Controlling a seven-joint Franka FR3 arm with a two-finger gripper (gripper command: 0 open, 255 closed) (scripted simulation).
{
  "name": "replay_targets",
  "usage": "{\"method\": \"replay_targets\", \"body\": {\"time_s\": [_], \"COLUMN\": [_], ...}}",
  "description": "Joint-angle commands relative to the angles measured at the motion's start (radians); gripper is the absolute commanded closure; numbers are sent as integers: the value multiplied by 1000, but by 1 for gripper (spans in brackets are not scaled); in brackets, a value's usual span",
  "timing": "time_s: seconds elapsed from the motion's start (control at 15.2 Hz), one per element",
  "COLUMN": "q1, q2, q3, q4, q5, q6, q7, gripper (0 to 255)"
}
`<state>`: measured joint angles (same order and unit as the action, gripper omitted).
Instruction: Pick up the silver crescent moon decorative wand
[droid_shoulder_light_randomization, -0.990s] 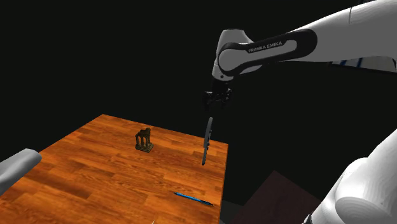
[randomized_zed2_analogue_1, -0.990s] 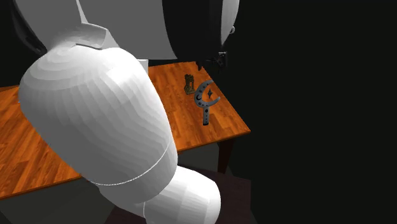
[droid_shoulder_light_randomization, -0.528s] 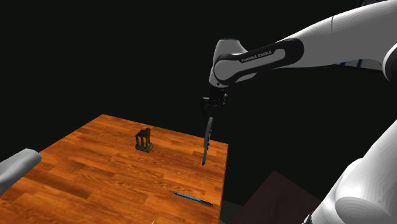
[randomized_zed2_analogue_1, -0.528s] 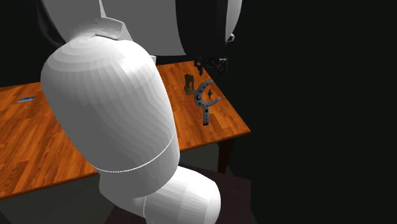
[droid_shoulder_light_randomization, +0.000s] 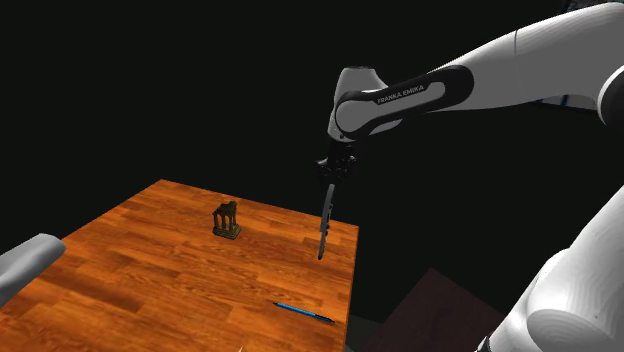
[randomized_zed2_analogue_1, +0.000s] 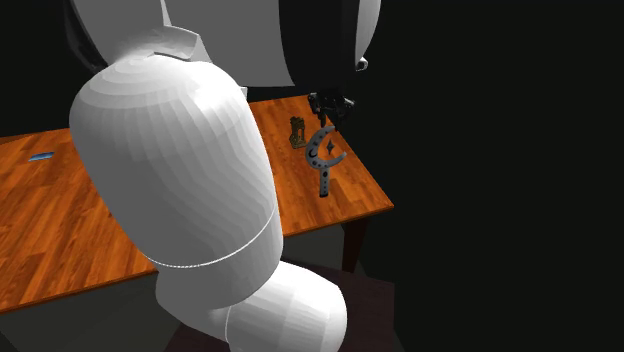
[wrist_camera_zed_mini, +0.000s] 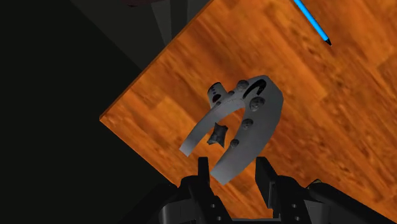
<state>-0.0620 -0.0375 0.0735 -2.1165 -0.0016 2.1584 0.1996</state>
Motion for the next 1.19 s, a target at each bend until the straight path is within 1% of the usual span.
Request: {"method": "replay_targets", "body": {"time_s": [0.0,0.26,1.12], "q1": [0,1,0], "q2": [1,1,-44], "q3": [0,1,0], "q4": [-1,-1,126], "q5": [0,0,4], "q6": [0,0,-171], "q7": [0,1,-2], "gripper": [255,255,255]}}
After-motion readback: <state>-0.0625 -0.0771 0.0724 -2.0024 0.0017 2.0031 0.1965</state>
